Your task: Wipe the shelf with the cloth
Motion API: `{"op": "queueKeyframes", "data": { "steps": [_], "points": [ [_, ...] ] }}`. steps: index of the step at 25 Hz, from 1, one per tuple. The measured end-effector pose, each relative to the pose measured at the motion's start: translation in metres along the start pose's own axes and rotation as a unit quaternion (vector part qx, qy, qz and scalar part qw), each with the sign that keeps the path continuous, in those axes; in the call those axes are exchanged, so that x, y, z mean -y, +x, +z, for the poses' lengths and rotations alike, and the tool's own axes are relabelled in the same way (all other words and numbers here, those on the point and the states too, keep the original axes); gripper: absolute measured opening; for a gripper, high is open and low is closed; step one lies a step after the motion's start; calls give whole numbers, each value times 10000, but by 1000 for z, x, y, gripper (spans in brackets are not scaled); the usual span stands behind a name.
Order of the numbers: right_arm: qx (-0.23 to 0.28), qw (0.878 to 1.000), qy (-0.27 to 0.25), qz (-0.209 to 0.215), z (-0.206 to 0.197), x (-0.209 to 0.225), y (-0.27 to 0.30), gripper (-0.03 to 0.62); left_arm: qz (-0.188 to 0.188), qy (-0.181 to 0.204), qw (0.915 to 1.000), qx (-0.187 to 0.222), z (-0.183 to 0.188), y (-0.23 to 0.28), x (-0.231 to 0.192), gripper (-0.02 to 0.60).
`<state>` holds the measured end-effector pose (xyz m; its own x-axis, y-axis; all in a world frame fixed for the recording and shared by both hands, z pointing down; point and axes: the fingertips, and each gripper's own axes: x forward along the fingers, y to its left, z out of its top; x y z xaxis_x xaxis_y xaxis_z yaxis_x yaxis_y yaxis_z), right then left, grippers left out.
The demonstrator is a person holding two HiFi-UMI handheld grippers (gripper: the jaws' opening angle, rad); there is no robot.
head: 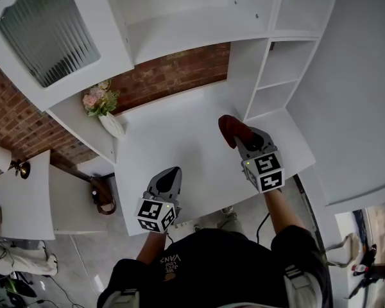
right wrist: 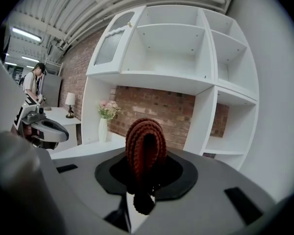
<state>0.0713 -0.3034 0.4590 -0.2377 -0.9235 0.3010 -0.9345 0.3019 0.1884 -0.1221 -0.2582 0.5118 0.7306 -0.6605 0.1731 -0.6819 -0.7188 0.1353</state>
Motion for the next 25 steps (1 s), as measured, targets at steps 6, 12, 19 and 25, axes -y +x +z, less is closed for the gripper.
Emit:
{"op": "queueKeyframes", "data": {
  "steps": [6,12,19,25],
  "points": [
    [55,9977,677,26,-31,-22,2,89,224,-100,9996,-99,-12,-11,-10,8],
    [47,9931,1165,84,-53,-45,0,87,328,-127,9993,-133,-16,-17,-13,8],
    [-210,9911,1304,176,-74,-60,-7,86,406,-150,9990,-112,-15,-23,-17,8],
    [-234,9909,1317,150,-77,-62,-11,86,436,-155,9989,-85,-15,-28,-19,8]
  ]
}}
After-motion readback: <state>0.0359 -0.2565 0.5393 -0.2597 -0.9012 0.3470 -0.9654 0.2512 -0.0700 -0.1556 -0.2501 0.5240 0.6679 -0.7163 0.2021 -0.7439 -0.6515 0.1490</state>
